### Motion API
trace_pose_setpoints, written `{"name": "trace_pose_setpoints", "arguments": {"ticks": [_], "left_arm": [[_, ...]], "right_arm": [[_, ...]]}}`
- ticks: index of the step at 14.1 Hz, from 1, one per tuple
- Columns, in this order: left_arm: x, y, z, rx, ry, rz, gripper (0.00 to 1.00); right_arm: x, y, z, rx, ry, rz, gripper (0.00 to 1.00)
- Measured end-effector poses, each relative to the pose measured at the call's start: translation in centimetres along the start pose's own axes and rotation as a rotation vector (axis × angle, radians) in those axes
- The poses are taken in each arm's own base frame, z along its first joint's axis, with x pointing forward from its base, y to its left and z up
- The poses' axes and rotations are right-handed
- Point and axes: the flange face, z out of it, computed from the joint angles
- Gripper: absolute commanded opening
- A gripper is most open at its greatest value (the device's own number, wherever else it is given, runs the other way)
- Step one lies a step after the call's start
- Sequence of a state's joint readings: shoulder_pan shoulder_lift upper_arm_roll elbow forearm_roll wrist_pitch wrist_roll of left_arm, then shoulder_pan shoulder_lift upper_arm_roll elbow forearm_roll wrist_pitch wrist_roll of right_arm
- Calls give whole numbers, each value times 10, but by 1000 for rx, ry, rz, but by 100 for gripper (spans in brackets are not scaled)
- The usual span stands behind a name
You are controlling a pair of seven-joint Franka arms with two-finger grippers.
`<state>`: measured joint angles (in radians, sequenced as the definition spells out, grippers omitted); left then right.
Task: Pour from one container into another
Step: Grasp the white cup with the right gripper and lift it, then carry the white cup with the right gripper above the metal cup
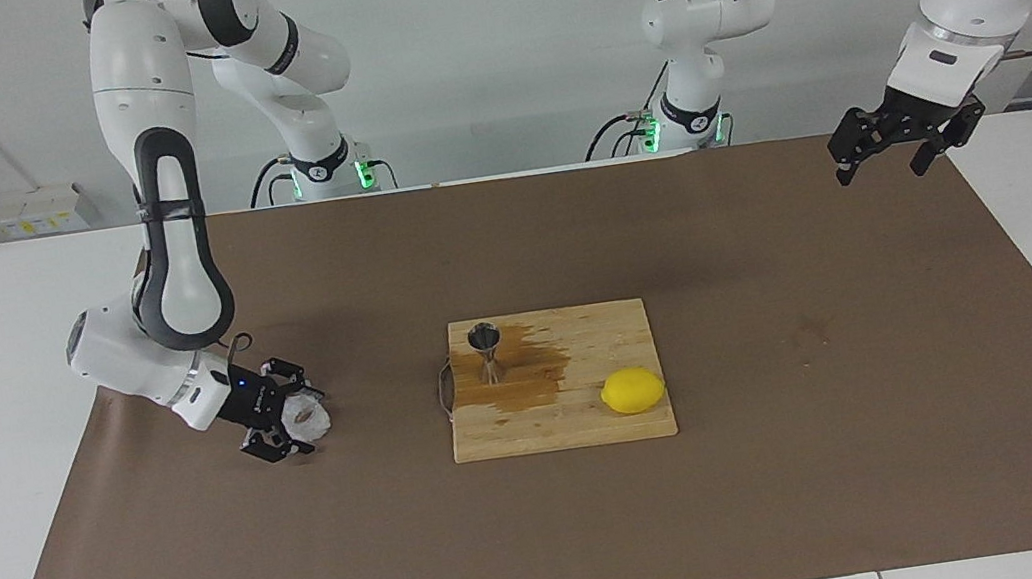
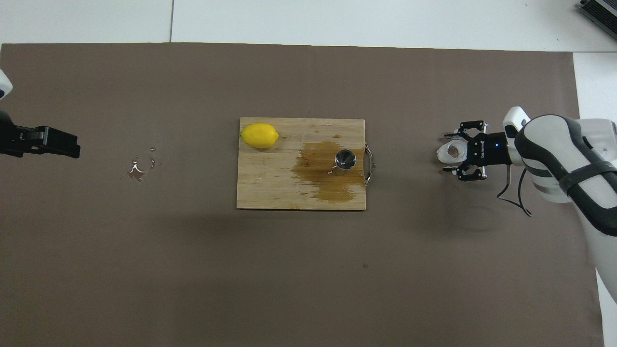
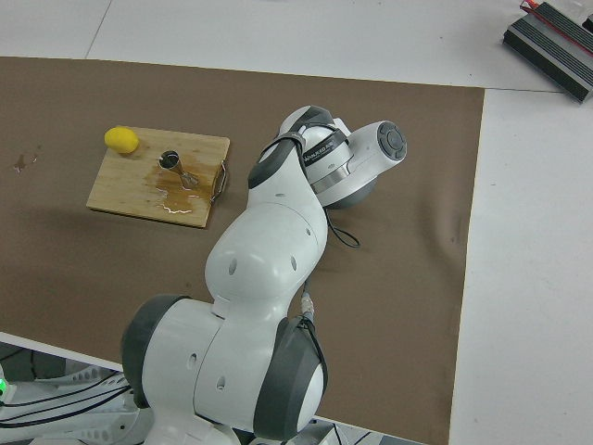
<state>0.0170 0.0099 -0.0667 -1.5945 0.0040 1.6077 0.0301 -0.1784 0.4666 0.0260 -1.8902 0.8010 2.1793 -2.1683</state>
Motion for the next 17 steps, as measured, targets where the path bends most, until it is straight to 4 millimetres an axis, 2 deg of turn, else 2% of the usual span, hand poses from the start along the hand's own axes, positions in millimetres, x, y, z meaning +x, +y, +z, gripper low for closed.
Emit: {"name": "trace_pose_setpoints", "arguments": {"ticks": [3, 5, 7, 10, 12, 14, 17], "left_arm": [[-1, -8, 1, 0, -5, -14, 100], [-2, -12, 3, 0, -12, -22, 100], [-2, -12, 5, 0, -18, -22, 100], [-2, -11, 5, 0, -20, -20, 100], [-3, -12, 5, 0, -20, -21, 100], [-3, -12, 4, 0, -20, -22, 100], [-3, -12, 4, 0, -20, -22, 100]], "right_arm": [[3, 1, -4, -6, -2, -7, 28], [24, 6, -11, -14, -13, -37, 28], [71, 10, -21, 2, -83, -52, 28], [177, 1, -37, 8, -184, -22, 28], [235, -14, -33, 12, -202, 2, 28], [269, -24, -22, 18, -234, 11, 28], [300, -36, -3, 19, -348, -6, 28]]}}
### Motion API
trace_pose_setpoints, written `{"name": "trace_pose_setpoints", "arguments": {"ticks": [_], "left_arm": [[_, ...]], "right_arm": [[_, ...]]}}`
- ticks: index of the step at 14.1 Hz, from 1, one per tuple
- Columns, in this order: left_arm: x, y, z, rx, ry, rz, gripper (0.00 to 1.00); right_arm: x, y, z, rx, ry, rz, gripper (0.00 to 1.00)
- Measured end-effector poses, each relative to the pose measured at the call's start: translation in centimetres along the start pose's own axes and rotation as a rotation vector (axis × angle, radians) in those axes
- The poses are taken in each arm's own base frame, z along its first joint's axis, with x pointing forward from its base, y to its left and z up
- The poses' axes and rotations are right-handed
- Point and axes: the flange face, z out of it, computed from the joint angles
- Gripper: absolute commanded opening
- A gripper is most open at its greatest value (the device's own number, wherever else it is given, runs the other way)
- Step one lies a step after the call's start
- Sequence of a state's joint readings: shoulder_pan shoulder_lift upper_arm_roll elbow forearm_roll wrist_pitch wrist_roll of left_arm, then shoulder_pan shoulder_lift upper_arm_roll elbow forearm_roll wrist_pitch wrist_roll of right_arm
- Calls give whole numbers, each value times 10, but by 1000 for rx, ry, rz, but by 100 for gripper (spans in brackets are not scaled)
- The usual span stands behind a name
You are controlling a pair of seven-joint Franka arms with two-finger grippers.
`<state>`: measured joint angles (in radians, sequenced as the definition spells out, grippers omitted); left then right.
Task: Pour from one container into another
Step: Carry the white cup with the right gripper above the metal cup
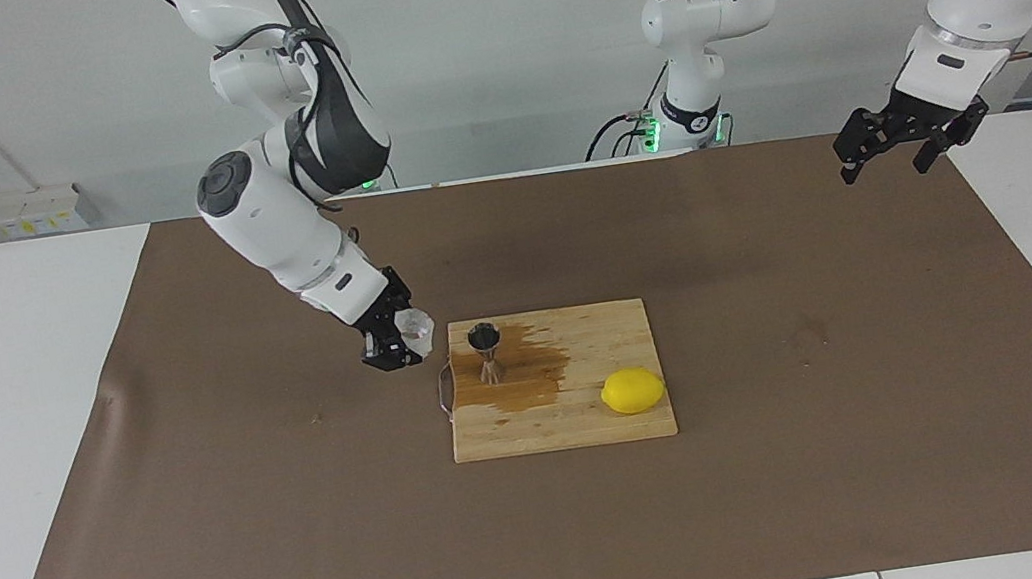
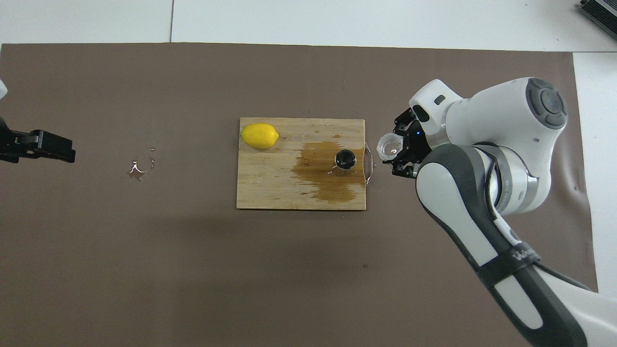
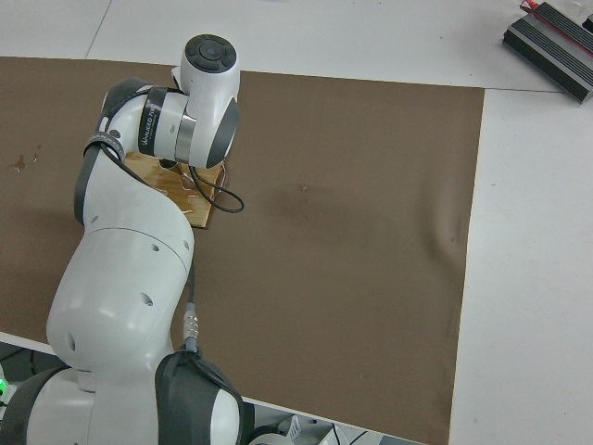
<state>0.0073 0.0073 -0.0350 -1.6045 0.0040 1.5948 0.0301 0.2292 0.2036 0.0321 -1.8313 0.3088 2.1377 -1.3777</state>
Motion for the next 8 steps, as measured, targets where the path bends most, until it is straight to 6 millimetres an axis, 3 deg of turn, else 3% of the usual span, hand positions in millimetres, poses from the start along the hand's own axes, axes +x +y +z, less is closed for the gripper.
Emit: {"name": "trace_pose_setpoints", "arguments": {"ticks": [8], "left_arm": [[0, 0, 0, 0, 0, 0, 100]], "right_arm": [[54, -20, 10, -89, -215, -88, 28]]}}
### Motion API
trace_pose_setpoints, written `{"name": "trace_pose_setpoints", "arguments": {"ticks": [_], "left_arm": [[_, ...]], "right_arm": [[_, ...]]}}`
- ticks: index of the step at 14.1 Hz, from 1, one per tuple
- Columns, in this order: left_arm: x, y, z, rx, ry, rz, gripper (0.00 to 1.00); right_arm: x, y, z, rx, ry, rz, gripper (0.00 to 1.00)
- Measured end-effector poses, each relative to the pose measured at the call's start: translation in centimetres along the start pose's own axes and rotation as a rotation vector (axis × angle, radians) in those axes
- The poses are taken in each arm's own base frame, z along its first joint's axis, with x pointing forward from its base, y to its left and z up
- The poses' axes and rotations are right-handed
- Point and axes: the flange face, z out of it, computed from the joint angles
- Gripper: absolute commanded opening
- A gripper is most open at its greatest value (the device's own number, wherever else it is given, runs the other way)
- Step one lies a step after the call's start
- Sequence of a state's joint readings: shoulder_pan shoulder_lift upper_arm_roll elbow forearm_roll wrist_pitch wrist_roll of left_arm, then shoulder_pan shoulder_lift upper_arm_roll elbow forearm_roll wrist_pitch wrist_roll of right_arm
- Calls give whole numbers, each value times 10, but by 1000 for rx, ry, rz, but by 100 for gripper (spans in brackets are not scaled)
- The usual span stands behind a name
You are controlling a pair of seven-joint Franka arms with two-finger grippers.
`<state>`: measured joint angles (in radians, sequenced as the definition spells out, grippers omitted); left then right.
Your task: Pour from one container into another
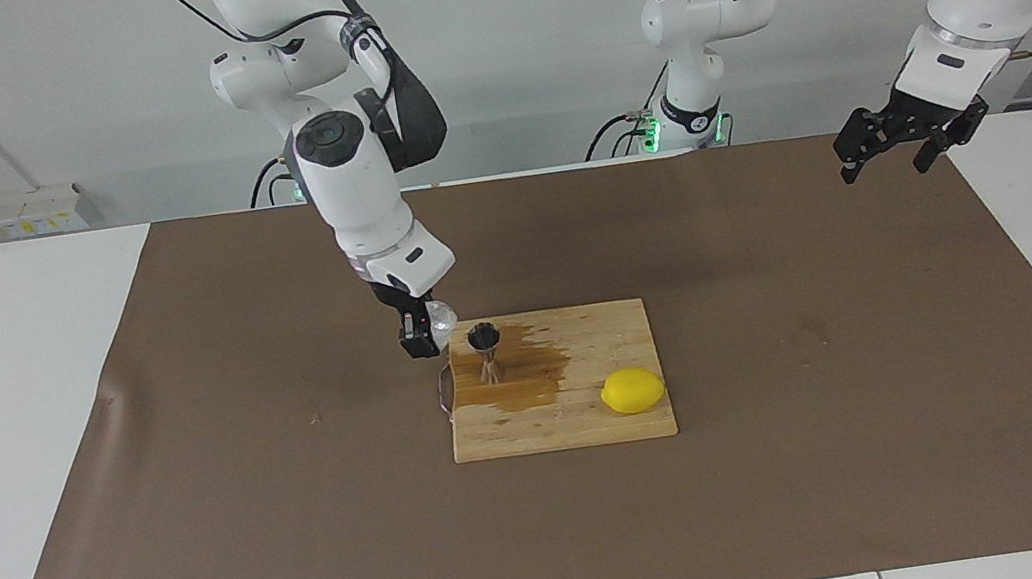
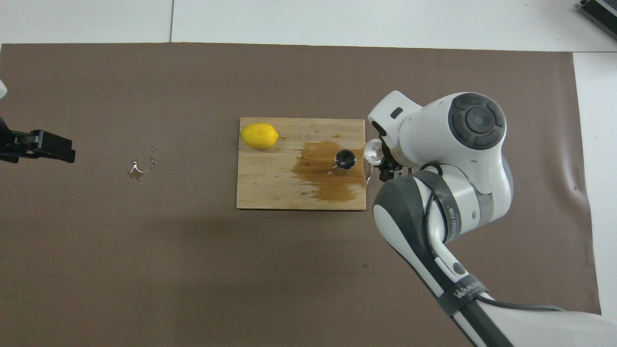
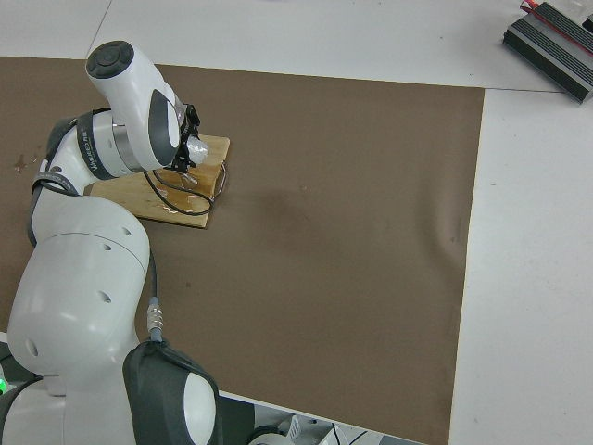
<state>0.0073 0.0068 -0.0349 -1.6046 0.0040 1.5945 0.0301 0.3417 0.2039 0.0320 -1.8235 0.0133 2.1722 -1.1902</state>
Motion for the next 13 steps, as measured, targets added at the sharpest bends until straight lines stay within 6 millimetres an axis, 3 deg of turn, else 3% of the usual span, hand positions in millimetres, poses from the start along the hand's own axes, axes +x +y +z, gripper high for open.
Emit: {"name": "trace_pose_setpoints", "arguments": {"ticks": [9, 13], "left_arm": [[0, 0, 0, 0, -1, 0, 100], [0, 0, 0, 0, -1, 0, 100]], "right_arm": [[45, -19, 17, -151, -218, -61, 26], [52, -22, 24, -213, -300, -163, 26]]}}
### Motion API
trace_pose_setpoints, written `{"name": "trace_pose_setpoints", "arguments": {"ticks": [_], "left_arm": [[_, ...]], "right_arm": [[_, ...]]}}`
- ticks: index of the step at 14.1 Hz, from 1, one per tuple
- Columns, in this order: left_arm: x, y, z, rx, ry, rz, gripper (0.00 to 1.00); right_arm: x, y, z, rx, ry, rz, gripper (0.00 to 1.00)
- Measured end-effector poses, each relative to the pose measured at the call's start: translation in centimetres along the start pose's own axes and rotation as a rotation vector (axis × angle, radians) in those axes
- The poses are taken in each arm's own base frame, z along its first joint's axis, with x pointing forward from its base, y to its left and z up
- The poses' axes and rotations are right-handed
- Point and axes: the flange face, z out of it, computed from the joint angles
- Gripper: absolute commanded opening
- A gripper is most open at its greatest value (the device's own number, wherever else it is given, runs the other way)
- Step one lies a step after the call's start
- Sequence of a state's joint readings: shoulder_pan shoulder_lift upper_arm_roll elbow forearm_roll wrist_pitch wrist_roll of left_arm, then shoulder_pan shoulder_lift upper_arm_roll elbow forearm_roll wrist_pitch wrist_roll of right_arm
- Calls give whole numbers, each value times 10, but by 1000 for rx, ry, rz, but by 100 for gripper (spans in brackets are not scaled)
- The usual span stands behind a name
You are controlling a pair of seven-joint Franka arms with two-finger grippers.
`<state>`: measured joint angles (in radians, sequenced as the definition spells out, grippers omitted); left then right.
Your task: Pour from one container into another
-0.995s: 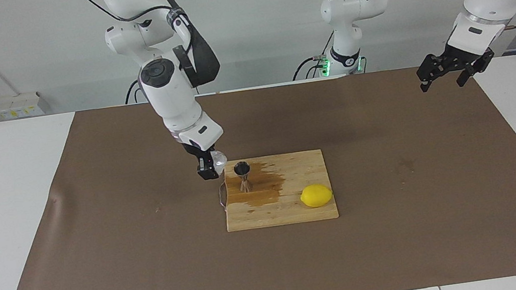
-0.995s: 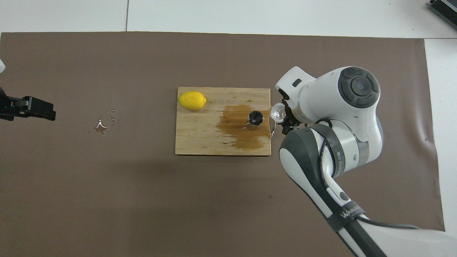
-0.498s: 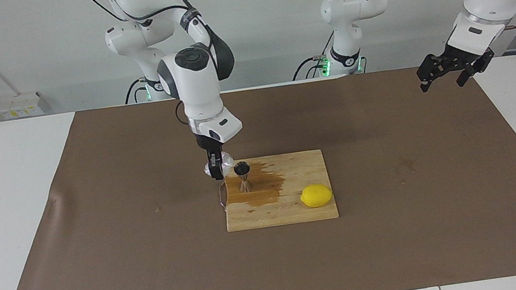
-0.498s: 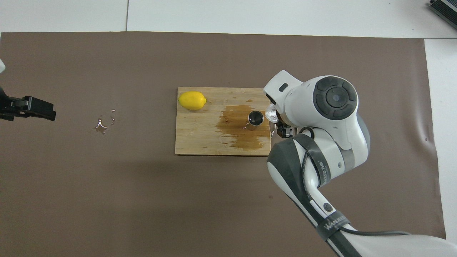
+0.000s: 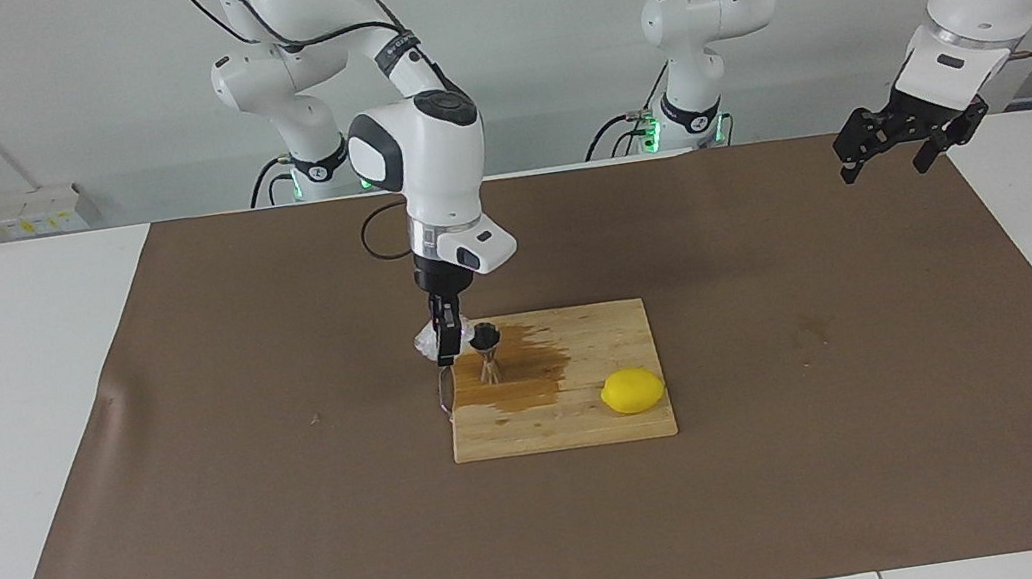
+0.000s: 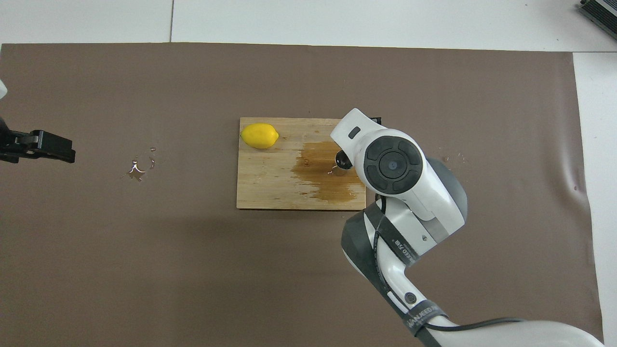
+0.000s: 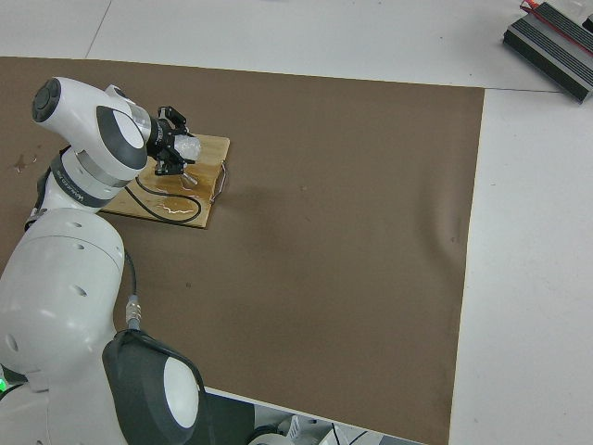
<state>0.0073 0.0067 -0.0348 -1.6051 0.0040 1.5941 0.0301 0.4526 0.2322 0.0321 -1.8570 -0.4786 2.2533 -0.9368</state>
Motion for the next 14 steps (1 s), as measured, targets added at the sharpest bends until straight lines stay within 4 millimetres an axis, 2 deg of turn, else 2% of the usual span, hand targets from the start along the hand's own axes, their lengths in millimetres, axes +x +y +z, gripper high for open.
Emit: {"name": "trace_pose_setpoints", "arguments": {"ticks": [11, 14], "left_arm": [[0, 0, 0, 0, 0, 0, 100], [0, 0, 0, 0, 1, 0, 100]], "right_arm": [[15, -5, -3, -70, -80, -114, 27], [26, -10, -5, -103, -113, -134, 27]]}}
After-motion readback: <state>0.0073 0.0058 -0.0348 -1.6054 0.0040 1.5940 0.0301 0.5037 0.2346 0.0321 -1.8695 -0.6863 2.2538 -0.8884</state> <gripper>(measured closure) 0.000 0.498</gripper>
